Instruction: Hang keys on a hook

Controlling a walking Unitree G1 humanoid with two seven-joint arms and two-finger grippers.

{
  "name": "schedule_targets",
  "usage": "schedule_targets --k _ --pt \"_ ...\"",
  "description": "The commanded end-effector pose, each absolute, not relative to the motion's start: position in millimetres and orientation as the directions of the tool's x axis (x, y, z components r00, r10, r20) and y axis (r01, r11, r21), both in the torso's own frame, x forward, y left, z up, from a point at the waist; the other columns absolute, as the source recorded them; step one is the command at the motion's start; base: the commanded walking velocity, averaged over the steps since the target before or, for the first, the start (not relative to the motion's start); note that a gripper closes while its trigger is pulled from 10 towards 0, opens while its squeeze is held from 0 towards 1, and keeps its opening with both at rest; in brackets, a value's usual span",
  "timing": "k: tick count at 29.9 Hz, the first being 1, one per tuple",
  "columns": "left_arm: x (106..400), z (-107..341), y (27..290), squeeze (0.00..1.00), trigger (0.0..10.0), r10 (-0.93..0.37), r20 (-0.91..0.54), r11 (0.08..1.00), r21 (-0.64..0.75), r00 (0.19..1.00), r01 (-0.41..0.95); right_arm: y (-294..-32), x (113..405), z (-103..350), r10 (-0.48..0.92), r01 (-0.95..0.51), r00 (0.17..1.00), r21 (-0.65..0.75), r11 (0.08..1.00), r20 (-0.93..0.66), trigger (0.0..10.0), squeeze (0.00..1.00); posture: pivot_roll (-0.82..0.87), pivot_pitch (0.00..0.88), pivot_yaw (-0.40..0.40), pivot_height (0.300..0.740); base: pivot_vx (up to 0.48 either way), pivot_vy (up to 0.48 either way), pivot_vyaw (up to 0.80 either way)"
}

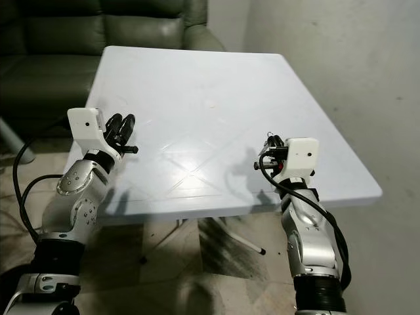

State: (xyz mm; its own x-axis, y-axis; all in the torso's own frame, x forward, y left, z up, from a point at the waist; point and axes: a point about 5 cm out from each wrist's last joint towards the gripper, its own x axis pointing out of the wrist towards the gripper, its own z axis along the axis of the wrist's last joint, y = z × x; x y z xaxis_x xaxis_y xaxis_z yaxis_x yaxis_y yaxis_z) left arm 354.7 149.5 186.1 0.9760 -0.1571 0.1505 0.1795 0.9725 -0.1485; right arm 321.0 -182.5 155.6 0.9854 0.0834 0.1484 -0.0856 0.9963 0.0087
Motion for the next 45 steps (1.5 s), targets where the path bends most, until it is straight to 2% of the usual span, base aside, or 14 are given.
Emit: schedule_targets --k 1,12,17,45 --pt "357.6 190.3 153.8 0.0 10.0 -0.139 0.165 0.973 -0.16 0.977 0.165 -180.1 323.2 158.4 0.083 -0.085 0.984 0.009 0.996 0.158 10.0 0.0 -0.07 0.0 -0.048 0.74 0.0 0.0 -0.79" --pt "364.4 185.7 153.9 0.0 10.0 -0.139 0.131 0.975 -0.154 0.982 0.159 -185.1 324.4 161.8 0.056 -0.057 0.983 -0.001 0.998 0.176 10.0 0.0 -0.09 0.0 -0.036 0.74 0.0 0.0 -0.79" --pt "366.9 185.3 155.1 0.0 10.0 -0.13 0.134 0.972 -0.178 0.983 0.153 -183.8 325.0 161.2 0.06 -0.06 0.982 -0.004 0.998 0.178 10.0 0.0 -0.08 0.0 -0.036 0.74 0.0 0.425 -0.79" --pt "372.4 191.3 158.8 0.0 10.0 -0.121 0.171 0.982 -0.122 0.978 0.143 -187.0 323.6 160.6 0.037 -0.037 0.983 -0.005 0.999 0.182 10.0 0.0 -0.1 0.0 -0.032 0.74 0.0 0.0 -0.79"
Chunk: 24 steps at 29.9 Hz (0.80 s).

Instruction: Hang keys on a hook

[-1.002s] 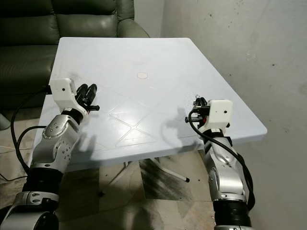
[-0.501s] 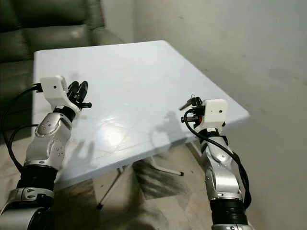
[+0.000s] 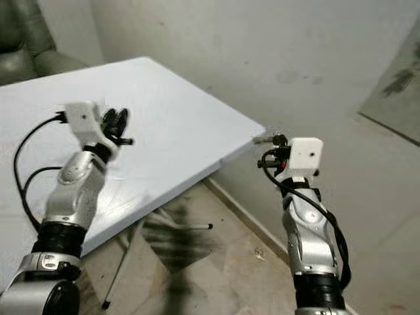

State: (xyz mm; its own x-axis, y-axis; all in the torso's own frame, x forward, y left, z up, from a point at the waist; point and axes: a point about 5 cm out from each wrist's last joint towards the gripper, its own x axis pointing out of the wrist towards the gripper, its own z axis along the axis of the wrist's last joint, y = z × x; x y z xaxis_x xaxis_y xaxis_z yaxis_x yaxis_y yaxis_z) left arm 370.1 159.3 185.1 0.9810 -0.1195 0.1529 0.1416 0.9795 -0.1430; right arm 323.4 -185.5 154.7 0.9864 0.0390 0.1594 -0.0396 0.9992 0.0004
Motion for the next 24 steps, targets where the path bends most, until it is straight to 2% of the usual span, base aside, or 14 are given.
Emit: schedule_targets --k 1,17,24 --pt "372.3 191.2 158.3 0.0 10.0 -0.124 0.172 0.982 -0.123 0.977 0.146 -187.5 323.7 160.9 0.035 -0.035 0.983 -0.005 0.999 0.182 10.0 0.0 -0.1 0.0 -0.032 0.74 0.0 0.0 -0.78" --pt "369.9 188.5 147.9 0.0 10.0 -0.157 0.184 0.978 -0.11 0.97 0.18 -189.4 325.3 163.1 0.03 -0.028 0.983 -0.013 1.0 0.18 10.0 0.0 -0.1 0.0 -0.046 0.74 0.0 0.0 -0.78" --pt "353.9 181.0 136.6 0.0 10.0 -0.212 0.203 0.963 -0.123 0.956 0.24 -185.5 315.7 162.9 0.052 -0.05 0.978 -0.016 0.999 0.201 10.0 0.0 -0.1 0.0 -0.044 0.74 0.0 0.0 -0.78"
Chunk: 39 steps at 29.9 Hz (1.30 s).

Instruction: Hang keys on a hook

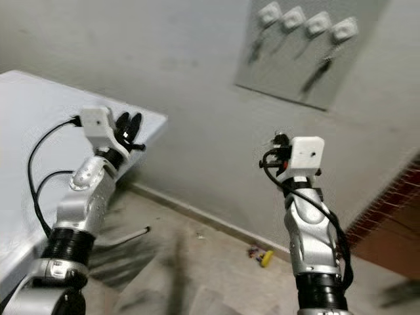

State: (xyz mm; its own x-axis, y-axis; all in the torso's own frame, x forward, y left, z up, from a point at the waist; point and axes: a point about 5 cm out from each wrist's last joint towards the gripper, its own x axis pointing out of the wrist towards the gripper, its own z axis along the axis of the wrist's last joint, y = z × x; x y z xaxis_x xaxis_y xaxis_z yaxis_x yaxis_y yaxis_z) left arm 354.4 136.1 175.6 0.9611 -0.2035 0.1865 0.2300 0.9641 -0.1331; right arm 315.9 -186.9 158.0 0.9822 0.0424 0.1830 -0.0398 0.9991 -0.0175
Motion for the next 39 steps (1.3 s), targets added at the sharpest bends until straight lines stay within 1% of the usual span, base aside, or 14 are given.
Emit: schedule_targets --k 1,2,5,10,13,15,17,19,25,31,39 --pt "348.6 178.3 135.6 0.0 10.0 -0.223 0.206 0.959 -0.127 0.953 0.252 -184.8 312.2 161.9 0.057 -0.056 0.978 -0.012 0.998 0.203 10.0 0.0 -0.1 0.0 -0.042 0.74 0.0 0.0 -0.77" --pt "337.7 172.9 135.1 0.0 10.0 -0.235 0.215 0.952 -0.146 0.948 0.269 -184.1 304.6 159.1 0.063 -0.062 0.977 -0.01 0.998 0.202 10.0 0.0 -0.1 0.0 -0.042 0.74 0.0 0.0 -0.77" --pt "319.6 165.0 138.6 0.0 10.0 -0.238 0.225 0.946 -0.168 0.945 0.278 -183.6 291.3 154.6 0.073 -0.074 0.979 -0.005 0.997 0.191 10.0 0.0 -0.1 0.0 -0.041 0.74 0.0 0.0 -0.77" --pt "301.3 160.5 146.3 0.0 10.0 -0.233 0.211 0.94 -0.199 0.949 0.276 -184.9 277.3 152.9 0.081 -0.079 0.981 -0.016 0.997 0.174 10.0 0.0 -0.1 0.001 -0.041 0.74 0.0 0.0 -0.76" --pt "295.6 160.4 147.4 0.0 10.0 -0.237 0.2 0.943 -0.188 0.951 0.275 -185.5 272.2 154.8 0.08 -0.083 0.979 0.007 0.997 0.186 10.0 0.0 -0.09 0.006 -0.043 0.74 0.0 0.0 -0.75" --pt "294.2 159.8 147.3 0.0 10.0 -0.241 0.188 0.943 -0.188 0.952 0.276 -183.8 270.3 155.8 0.099 -0.101 0.977 0.003 0.995 0.188 10.0 0.0 -0.09 0.007 -0.042 0.74 0.0 0.0 0.0" --pt "292.4 159.6 145.7 0.0 10.0 -0.249 0.181 0.934 -0.216 0.951 0.285 -182.9 268.7 156.2 0.096 -0.098 0.979 0.001 0.995 0.182 10.0 0.0 -0.09 0.011 -0.042 0.74 0.0 0.0 0.0" --pt "292.4 160.0 145.6 0.0 10.0 -0.242 0.178 0.939 -0.203 0.954 0.276 -182.4 268.4 156.2 0.098 -0.101 0.979 0.008 0.995 0.179 10.0 0.0 -0.09 0.011 -0.042 0.74 0.0 0.0 0.0" --pt "291.5 159.4 141.4 0.0 10.0 -0.241 0.16 0.928 -0.251 0.957 0.276 -182.0 265.1 156.0 0.101 -0.103 0.981 0.003 0.995 0.167 10.0 0.0 -0.1 0.019 -0.046 0.74 0.0 0.0 0.0" --pt "293.4 155.9 142.8 0.0 10.0 -0.227 0.124 0.934 -0.252 0.966 0.251 -182.0 264.0 156.7 0.098 -0.1 0.982 0.004 0.995 0.164 10.0 0.0 -0.1 0.015 -0.046 0.74 0.0 0.0 0.0" --pt "296.9 156.7 142.9 0.0 10.0 -0.233 0.113 0.936 -0.245 0.966 0.254 -179.0 263.0 156.9 0.104 -0.106 0.981 0.007 0.994 0.165 10.0 0.0 -0.11 0.012 -0.042 0.74 0.0 0.299 0.0"
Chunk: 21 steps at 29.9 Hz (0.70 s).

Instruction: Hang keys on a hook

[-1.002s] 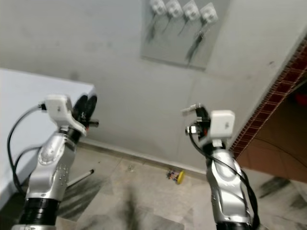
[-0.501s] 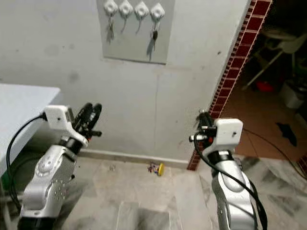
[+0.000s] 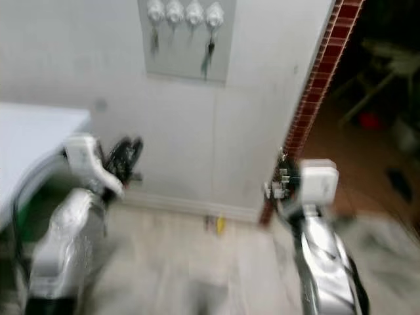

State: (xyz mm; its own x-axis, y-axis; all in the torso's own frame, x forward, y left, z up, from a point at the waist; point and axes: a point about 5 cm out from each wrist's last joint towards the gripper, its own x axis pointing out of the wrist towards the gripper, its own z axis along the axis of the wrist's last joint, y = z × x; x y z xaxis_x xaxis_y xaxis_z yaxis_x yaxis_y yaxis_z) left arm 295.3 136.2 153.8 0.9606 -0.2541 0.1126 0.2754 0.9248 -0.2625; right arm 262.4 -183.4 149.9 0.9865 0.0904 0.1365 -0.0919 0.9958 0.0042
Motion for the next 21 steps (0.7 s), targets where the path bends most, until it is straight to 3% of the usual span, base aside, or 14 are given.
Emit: schedule_targets --k 1,21 --pt "297.2 156.9 142.7 0.0 10.0 -0.234 0.112 0.937 -0.24 0.966 0.255 -178.9 262.8 157.1 0.104 -0.107 0.981 0.007 0.994 0.164 10.0 0.0 -0.11 0.012 -0.042 0.74 0.0 0.311 0.0" --pt "300.1 154.6 142.8 0.0 10.0 -0.238 0.059 0.942 -0.231 0.97 0.245 -173.5 259.6 156.5 0.12 -0.124 0.98 0.016 0.992 0.162 10.0 0.0 -0.11 0.009 -0.034 0.74 0.0 0.031 0.0"
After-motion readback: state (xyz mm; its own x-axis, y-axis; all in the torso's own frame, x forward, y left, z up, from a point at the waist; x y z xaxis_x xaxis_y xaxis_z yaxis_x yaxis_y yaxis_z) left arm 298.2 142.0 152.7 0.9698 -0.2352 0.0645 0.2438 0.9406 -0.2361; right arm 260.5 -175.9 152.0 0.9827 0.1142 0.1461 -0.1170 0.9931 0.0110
